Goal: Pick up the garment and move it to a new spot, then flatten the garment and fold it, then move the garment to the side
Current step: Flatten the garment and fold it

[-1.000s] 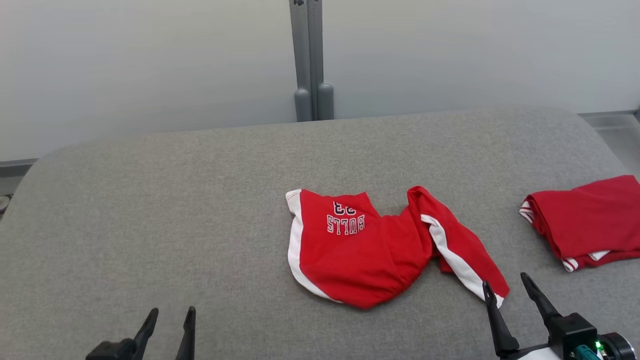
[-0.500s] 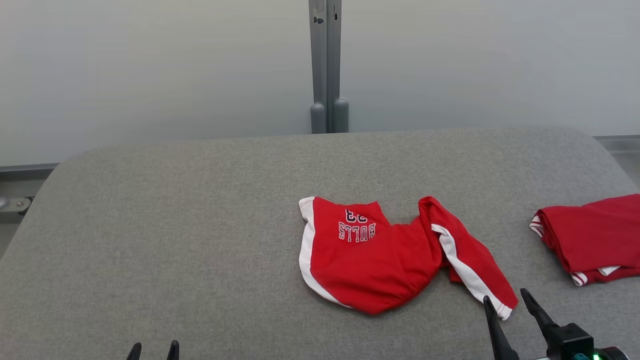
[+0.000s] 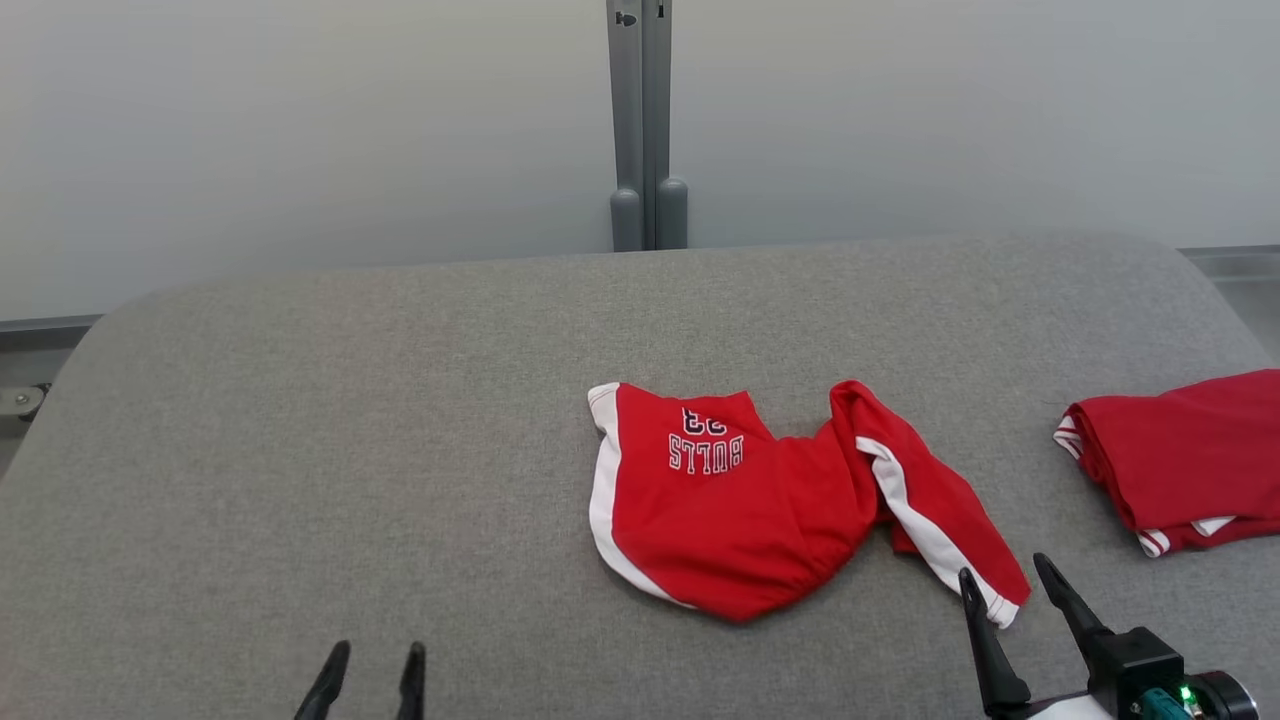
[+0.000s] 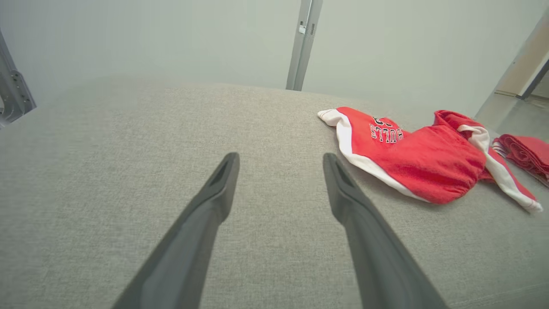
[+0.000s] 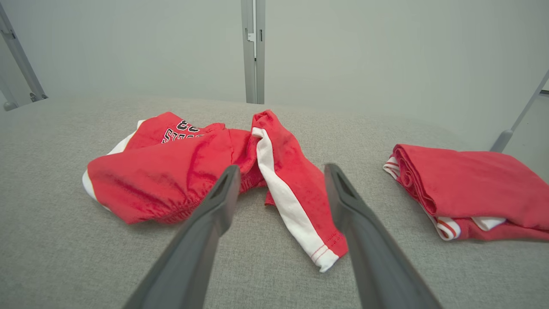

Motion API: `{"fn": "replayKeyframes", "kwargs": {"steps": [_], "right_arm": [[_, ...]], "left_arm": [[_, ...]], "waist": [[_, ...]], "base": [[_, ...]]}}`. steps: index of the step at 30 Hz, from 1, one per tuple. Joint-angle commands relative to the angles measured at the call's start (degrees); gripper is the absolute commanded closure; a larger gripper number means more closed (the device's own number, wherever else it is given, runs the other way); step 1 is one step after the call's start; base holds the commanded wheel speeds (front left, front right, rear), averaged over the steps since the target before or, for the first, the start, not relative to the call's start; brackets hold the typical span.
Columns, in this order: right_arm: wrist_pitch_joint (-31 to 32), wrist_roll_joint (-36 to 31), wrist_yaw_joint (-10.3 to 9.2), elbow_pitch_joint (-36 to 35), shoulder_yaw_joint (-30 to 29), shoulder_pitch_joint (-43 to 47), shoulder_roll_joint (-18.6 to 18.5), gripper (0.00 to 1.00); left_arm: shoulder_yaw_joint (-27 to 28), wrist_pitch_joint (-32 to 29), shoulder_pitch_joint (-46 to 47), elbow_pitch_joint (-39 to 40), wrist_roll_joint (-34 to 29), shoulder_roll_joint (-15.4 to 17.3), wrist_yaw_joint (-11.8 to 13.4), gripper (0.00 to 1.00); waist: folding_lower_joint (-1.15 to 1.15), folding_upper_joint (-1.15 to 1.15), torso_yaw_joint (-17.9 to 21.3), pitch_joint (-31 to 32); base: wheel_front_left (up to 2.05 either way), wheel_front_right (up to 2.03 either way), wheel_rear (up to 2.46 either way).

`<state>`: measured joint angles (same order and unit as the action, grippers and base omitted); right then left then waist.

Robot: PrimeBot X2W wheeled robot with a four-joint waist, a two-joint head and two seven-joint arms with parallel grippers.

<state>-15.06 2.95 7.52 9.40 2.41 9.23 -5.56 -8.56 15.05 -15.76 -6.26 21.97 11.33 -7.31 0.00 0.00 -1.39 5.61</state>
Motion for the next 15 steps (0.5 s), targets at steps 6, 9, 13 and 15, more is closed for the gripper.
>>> {"fn": "replayKeyframes", "kwargs": {"steps": [6,9,13,15], "right_arm": [[-0.14,-0.04,-0.07,-1.82,0.34,-2.33,-0.53,0.00],[-0.15,-0.16,-0.07,-2.23,0.35,-3.10,-0.56,0.00],[-0.15,-0.25,-0.07,-2.56,0.69,-4.27,-0.25,0.00],[-0.14,-0.20,-0.07,-2.71,0.46,-4.57,-0.17,0.00]], "left_arm": [[-13.06,-0.35,9.75,0.11,-0.96,-0.56,-0.23,0.00],[-19.97,-3.13,15.49,-1.56,-0.73,-1.40,-0.24,0.00],[-26.75,-6.98,22.58,-5.45,0.67,-3.23,-0.17,0.00],[-28.28,-7.77,24.13,-6.50,1.47,-3.77,-0.15,0.00]], "waist": [[0.00,0.00,3.08,-3.45],[0.00,0.00,4.73,-5.11],[0.00,0.00,7.63,-7.36],[0.00,0.00,8.32,-8.05]], "base": [[0.00,0.00,0.00],[0.00,0.00,0.00],[0.00,0.00,0.00],[0.00,0.00,0.00]]}}
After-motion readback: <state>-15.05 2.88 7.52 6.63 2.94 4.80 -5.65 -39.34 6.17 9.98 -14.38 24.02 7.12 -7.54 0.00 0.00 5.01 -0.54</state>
